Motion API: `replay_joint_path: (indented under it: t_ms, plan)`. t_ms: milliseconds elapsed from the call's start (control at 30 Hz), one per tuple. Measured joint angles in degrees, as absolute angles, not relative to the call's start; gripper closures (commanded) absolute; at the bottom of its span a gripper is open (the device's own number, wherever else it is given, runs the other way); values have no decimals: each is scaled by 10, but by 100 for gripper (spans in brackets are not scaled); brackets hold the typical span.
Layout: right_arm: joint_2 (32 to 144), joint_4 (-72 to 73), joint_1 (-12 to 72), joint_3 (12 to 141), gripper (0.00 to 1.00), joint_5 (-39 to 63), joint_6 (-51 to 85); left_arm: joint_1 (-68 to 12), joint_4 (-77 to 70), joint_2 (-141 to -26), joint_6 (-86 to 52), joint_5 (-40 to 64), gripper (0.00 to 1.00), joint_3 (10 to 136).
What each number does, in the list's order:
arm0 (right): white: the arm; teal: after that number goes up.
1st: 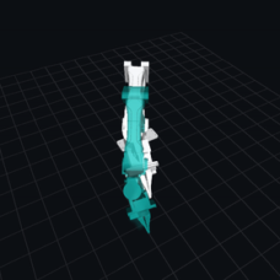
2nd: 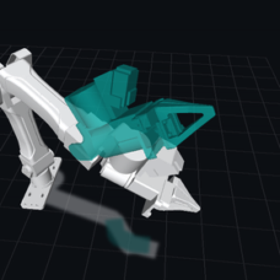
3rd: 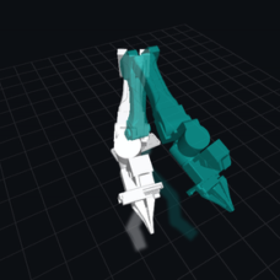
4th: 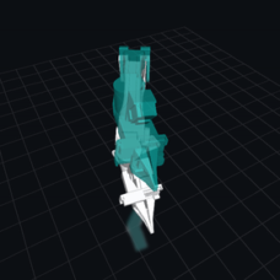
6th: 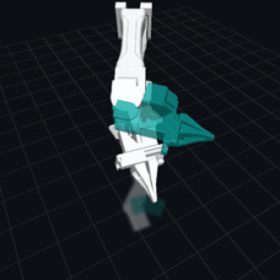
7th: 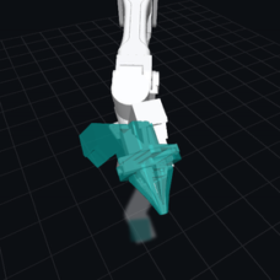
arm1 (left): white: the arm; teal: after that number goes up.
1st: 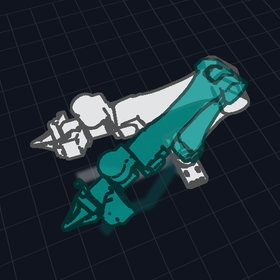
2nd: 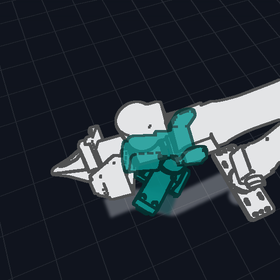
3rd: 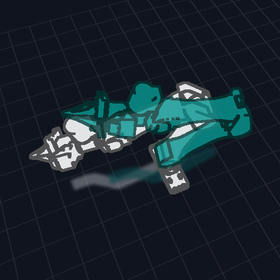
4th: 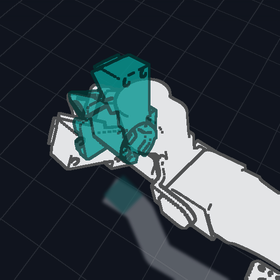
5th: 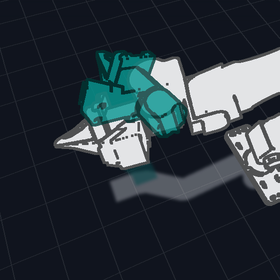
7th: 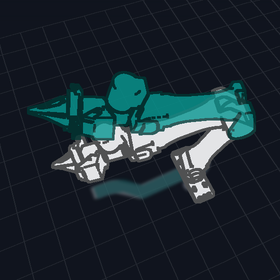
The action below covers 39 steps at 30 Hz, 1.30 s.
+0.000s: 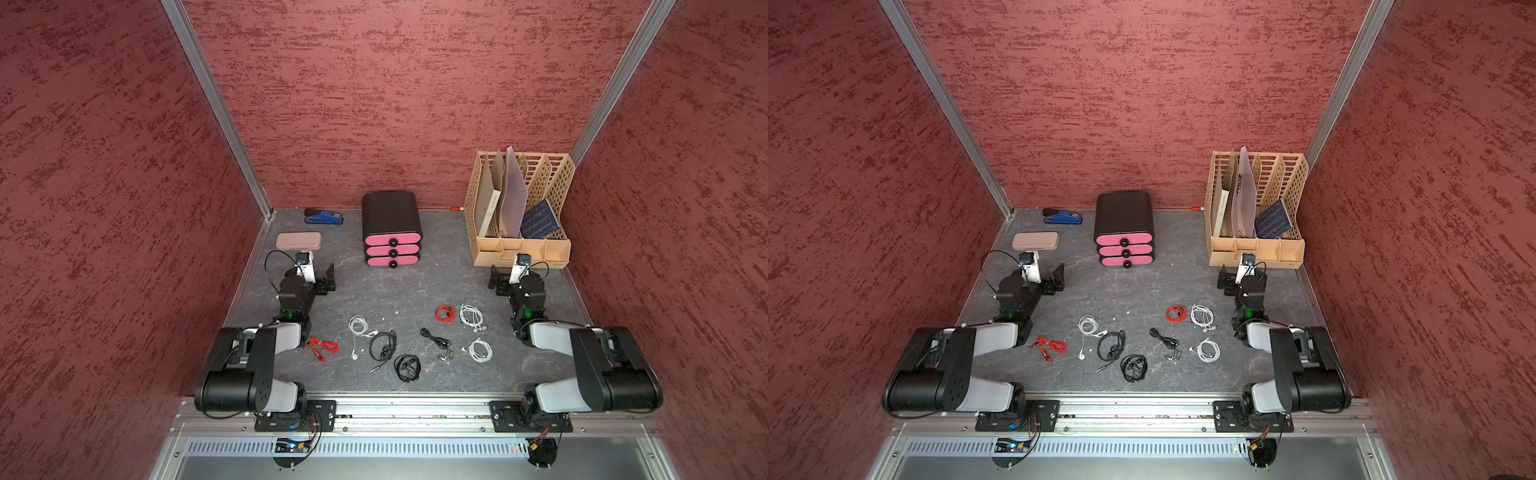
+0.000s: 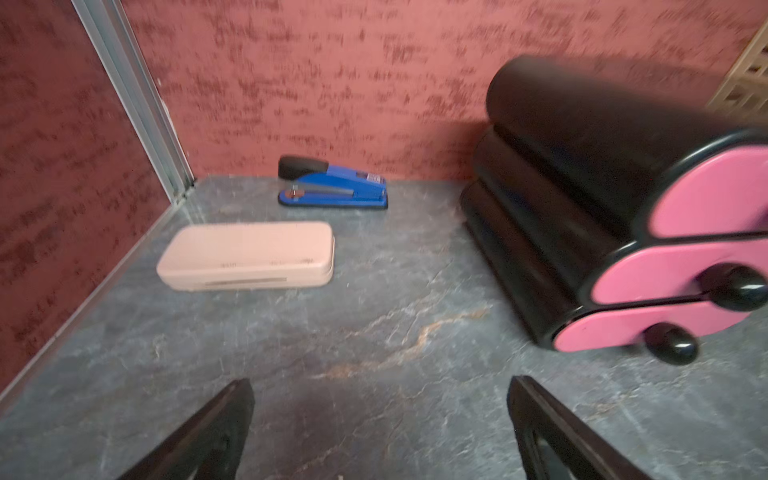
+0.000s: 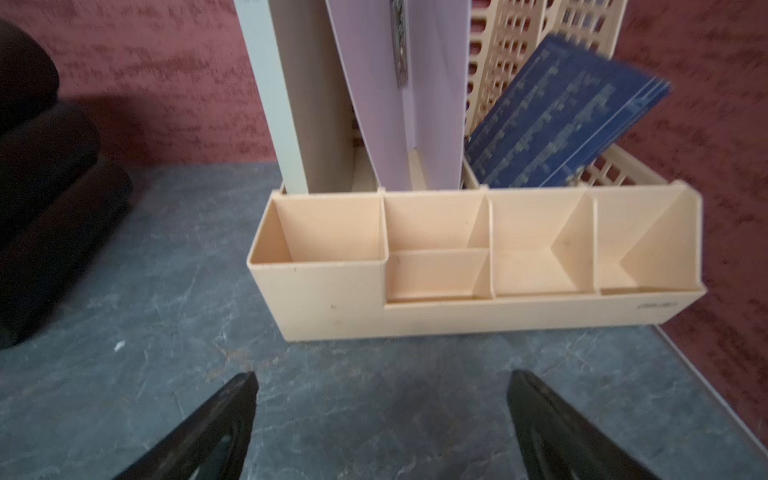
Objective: Place the wired earphones into the drawer by color
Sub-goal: Adjust the storage box at the center of the board.
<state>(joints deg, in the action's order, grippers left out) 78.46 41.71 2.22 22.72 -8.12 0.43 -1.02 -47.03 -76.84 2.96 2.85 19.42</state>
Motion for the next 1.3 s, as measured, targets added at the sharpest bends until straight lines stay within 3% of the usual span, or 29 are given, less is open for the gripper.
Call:
replay_joint_path:
  t_ms: [133, 300, 533, 867, 1100, 1300]
  plan:
    - [728, 276, 22, 324, 1, -74, 50, -15, -418, -638, -23, -2, 0, 194]
    - [709, 155, 22, 400, 2, 4, 96, 21, -312, -488, -148, -42, 0, 195]
    - [706, 66, 27, 402, 1, 151, 146, 48, -179, -397, -204, 29, 0, 203]
    - [705, 2, 118, 441, 1, 191, 194, 19, -105, -520, -238, 192, 0, 294]
    - [722, -24, 216, 493, 2, 158, 218, -64, -80, -619, -238, 220, 0, 362]
    - [761, -31, 278, 531, 1, 117, 243, -80, -81, -695, -251, 244, 0, 389]
